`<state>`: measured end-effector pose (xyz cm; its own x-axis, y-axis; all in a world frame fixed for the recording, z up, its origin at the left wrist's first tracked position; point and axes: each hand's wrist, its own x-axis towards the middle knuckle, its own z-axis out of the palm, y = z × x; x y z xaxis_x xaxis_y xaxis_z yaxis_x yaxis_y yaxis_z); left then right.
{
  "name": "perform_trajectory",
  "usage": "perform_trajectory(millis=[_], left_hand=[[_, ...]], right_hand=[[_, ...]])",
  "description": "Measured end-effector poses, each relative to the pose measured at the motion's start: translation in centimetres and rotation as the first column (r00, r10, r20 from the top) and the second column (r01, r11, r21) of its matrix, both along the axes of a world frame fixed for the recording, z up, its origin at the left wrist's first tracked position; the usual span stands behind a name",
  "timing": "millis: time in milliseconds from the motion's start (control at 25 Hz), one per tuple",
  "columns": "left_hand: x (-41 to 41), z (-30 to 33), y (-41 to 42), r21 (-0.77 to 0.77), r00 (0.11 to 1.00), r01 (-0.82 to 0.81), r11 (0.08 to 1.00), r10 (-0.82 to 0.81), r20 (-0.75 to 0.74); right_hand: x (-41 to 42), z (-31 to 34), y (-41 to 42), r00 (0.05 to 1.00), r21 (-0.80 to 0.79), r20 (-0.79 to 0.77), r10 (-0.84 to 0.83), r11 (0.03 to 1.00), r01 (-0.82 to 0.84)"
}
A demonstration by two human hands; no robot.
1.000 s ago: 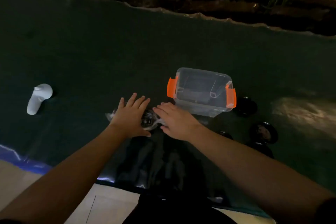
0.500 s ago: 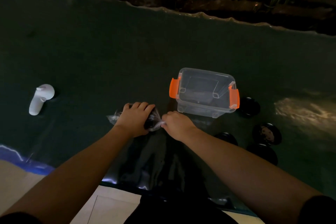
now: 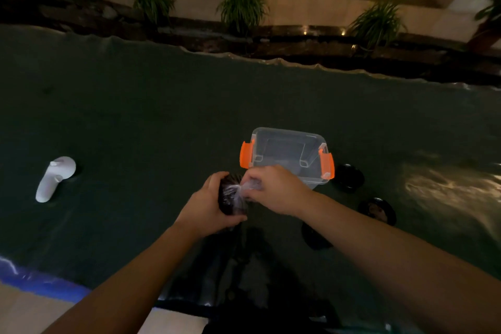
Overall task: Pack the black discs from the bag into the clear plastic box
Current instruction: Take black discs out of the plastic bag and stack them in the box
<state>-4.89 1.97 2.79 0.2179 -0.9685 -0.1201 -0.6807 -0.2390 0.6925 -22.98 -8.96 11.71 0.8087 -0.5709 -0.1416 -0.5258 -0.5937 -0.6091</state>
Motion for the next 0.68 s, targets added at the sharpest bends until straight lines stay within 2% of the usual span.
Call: perform_trajectory(millis=[160, 280, 440, 560, 680], left_hand=[[-3.0, -0.3, 0.1, -0.015, 0.998, 0.007, 1.000, -0.008, -0.061], [-4.1, -0.4, 0.6, -0.005, 0.995, 0.075, 0.997, -0.075, -0.060], [-3.3, 0.8, 1.1, -0.187, 0.957, 0.261, 0.947, -0.279, -0.078], [-3.0, 2.2, 0.7, -0.268, 0.962, 0.260, 0.928, -0.273, -0.015], [-3.1, 3.0, 0.1, -0.246, 0.962, 0.271, 0.931, -0.269, 0.040]], right_hand=[[-1.8, 0.2, 0.2, 1.000, 0.019, 0.008, -0.006, 1.000, 0.006], [-2.8, -0.7, 0.6, 1.000, 0.036, 0.005, -0.008, 0.999, 0.008], [-3.4, -1.8, 1.0, 0.995, 0.095, 0.083, -0.052, 0.994, 0.044], [-3.6, -2.1, 1.3, 0.982, 0.180, 0.144, -0.123, 0.979, 0.096], [-3.8, -2.6, 1.7, 0.947, 0.251, 0.194, -0.256, 0.946, 0.204]])
